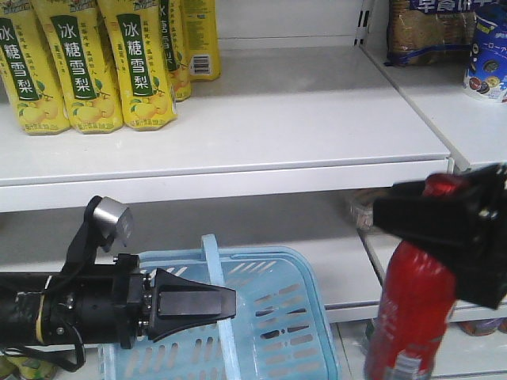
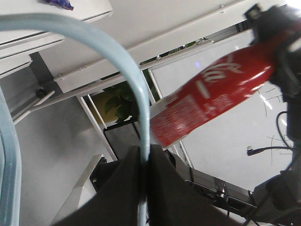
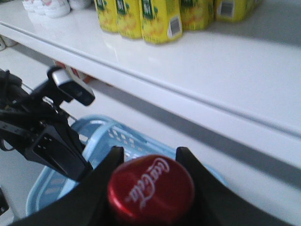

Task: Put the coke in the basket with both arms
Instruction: 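Lower the held bottle into the basket beside the left gripper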

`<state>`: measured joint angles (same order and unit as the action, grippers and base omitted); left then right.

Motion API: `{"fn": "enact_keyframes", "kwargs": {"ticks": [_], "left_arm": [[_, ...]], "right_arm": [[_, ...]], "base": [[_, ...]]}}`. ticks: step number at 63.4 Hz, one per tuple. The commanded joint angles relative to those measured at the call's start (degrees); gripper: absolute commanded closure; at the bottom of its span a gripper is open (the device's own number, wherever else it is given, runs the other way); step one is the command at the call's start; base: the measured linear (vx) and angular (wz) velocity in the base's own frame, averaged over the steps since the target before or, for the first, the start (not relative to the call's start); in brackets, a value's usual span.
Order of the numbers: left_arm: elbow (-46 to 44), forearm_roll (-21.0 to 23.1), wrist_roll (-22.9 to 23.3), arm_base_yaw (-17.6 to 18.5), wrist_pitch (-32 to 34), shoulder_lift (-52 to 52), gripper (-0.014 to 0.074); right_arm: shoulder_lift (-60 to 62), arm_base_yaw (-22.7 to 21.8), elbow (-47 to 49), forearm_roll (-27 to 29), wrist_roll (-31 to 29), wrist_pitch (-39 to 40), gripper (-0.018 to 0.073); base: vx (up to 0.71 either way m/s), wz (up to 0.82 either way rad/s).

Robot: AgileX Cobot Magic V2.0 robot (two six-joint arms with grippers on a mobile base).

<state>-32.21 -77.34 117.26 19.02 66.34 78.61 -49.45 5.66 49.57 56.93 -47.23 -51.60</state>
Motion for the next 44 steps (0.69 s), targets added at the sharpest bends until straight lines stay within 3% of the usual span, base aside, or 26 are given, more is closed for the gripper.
{"fn": "enact_keyframes", "kwargs": {"ticks": [1, 10, 18, 31, 44], "left_arm": [[-1.44, 4.15, -0.60, 0.26, 12.54, -1.43, 0.0604], [-1.44, 4.15, -0.60, 0.26, 12.54, -1.43, 0.0604], [-1.44, 4.15, -0.60, 0.26, 12.54, -1.43, 0.0604], [-1.44, 4.15, -0.60, 0.26, 12.54, -1.43, 0.0604], [-1.44, 4.15, -0.60, 0.26, 12.54, -1.43, 0.0604]], "right_arm": [[-0.25, -0.12, -5.28, 10.65, -5.55, 6.60, 0.0563], [-2.94, -0.12, -12.84, 27.78, -18.66, 9.41, 0.0563], [-6.56, 2.96, -15.51, 36.47, -26.61, 11.28, 0.0563], [-14.66, 13.59, -15.73, 45.67, -37.87, 22.11, 0.0563], [-21.93, 20.08, -14.87, 45.60, -39.66, 30.12, 0.0563]], "base": [[0.00, 0.00], [0.00, 0.00], [0.00, 0.00], [0.00, 0.00], [0.00, 0.00]]}}
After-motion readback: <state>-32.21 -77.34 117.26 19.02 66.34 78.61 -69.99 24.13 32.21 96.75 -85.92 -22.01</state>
